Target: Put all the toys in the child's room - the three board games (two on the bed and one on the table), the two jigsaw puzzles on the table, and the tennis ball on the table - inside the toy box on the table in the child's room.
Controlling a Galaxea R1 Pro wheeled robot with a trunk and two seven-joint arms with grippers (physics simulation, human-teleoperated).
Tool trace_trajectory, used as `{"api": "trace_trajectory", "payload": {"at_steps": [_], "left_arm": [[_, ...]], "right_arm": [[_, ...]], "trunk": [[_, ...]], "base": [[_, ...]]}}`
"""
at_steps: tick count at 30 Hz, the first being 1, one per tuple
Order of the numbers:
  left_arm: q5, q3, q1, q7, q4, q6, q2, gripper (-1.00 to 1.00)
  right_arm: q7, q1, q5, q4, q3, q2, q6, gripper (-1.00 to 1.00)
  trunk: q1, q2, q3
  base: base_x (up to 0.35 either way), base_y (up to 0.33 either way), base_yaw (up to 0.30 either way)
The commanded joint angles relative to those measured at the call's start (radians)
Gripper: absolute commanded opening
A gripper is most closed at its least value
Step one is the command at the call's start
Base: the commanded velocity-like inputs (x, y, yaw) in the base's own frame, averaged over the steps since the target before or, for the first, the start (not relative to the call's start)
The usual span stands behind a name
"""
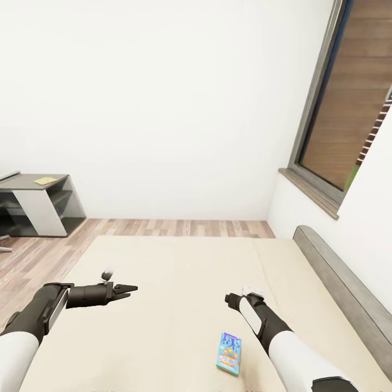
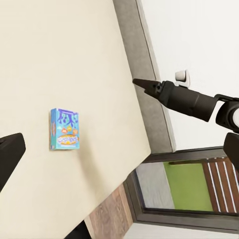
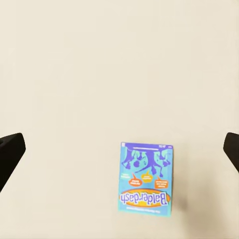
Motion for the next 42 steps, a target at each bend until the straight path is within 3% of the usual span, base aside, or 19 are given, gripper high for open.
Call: {"api": "trace_trajectory", "payload": {"at_steps": [1, 42], "left_arm": [[-0.004, 0.002, -0.001, -0.006, 0.0, 0.01, 0.0, 1.0], [-0.004, 0.0, -0.001, -0.003, 0.0, 0.012, -0.004, 1.0]], "right_arm": [[-0.008, -0.001, -0.008, -0.002, 0.006, -0.001, 0.004, 1.0], [-0.008, -0.001, -0.007, -0.002, 0.006, -0.001, 0.015, 1.0]], "trunk": [[0.001, -0.002, -0.004], [0.001, -0.002, -0.071]], "base": [[0.0, 0.0, 0.0], [0.0, 0.0, 0.0]]}}
